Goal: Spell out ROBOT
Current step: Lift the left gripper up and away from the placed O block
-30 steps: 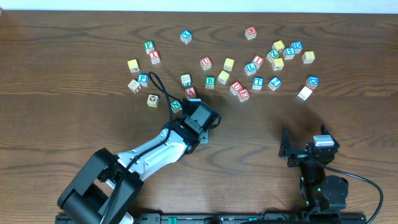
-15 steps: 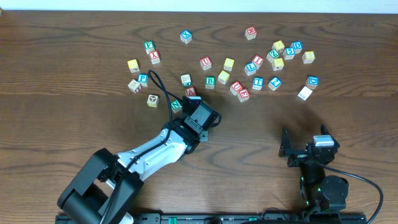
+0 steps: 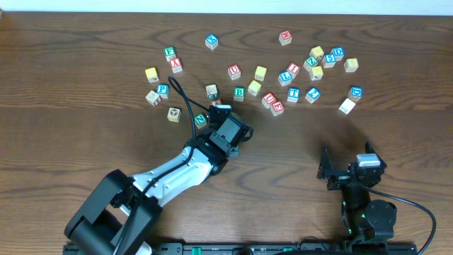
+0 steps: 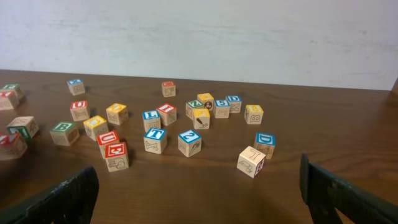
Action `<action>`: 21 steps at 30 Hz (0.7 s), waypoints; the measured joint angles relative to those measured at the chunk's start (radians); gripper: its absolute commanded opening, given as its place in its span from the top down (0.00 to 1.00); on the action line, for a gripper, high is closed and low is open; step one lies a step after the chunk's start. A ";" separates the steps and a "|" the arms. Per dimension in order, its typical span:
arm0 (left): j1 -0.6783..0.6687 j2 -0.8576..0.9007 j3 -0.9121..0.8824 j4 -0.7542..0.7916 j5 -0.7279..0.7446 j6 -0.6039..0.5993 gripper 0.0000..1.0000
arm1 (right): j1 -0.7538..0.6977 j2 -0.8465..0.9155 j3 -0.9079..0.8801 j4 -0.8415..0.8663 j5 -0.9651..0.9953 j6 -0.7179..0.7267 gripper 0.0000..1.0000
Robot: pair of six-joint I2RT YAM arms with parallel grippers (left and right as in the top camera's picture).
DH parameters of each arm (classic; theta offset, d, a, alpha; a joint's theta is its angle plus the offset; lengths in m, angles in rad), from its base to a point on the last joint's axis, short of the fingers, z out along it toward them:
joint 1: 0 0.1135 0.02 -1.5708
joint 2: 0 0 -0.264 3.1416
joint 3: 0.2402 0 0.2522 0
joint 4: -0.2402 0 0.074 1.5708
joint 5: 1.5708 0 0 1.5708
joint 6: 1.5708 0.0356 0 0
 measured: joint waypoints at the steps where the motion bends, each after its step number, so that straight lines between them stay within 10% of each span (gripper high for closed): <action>1: 0.000 -0.009 0.000 -0.001 0.000 0.008 0.63 | 0.000 0.000 0.000 0.000 0.000 0.000 0.01; 21: 0.000 -0.574 0.001 -0.252 -0.007 0.071 0.62 | 0.000 0.000 0.000 0.000 0.000 0.000 0.01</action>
